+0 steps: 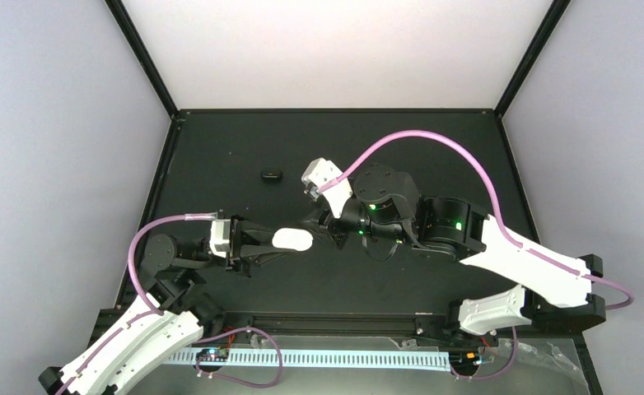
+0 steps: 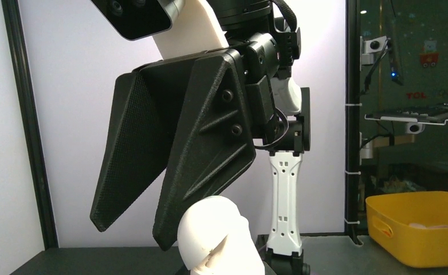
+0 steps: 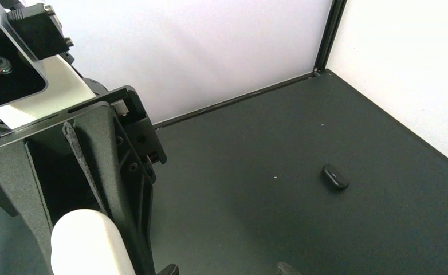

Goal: Insert the wireless bluetooth earbuds into the charging case
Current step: Close the charging case, then open the charging case.

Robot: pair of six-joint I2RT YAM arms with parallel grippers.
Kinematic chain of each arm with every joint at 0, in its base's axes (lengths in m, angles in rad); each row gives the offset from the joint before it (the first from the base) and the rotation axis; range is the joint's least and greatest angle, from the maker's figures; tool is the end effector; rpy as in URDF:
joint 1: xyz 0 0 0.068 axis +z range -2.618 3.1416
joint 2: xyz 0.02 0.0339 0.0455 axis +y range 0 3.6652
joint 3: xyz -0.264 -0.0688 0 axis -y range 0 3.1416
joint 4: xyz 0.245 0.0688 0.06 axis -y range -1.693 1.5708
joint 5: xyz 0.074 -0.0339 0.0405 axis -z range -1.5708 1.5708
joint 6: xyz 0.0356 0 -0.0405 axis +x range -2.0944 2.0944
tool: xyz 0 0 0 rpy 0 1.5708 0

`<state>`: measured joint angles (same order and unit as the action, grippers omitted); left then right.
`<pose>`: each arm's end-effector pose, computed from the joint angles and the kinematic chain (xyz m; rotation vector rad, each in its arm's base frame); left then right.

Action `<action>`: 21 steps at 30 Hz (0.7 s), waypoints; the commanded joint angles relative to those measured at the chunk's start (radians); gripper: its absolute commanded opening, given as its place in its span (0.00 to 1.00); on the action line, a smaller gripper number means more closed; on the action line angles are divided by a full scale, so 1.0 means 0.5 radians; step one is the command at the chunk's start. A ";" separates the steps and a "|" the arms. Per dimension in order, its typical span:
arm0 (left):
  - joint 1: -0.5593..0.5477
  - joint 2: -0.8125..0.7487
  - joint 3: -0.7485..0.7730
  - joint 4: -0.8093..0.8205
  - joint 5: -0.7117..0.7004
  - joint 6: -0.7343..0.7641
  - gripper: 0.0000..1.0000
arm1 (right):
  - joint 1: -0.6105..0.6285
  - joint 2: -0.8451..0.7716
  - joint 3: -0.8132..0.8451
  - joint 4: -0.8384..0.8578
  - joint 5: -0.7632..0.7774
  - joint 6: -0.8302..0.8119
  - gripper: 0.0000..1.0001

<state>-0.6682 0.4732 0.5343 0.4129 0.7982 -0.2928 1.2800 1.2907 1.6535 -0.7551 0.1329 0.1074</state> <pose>0.0736 -0.0905 0.3538 0.9616 0.9492 -1.2571 0.0778 0.2437 0.4685 -1.0533 1.7498 0.7677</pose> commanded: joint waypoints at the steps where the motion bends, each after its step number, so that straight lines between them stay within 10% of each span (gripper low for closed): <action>1: -0.006 0.009 0.036 0.084 -0.017 -0.019 0.02 | -0.002 -0.055 -0.043 -0.004 -0.085 -0.009 0.44; 21: -0.007 0.050 0.045 0.082 -0.015 -0.030 0.02 | 0.000 -0.143 -0.062 0.056 -0.237 -0.082 0.61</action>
<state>-0.6689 0.4843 0.5343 0.4187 0.7853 -0.2939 1.2785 1.2037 1.6318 -0.7227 0.0193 0.0734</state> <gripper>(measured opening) 0.210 0.607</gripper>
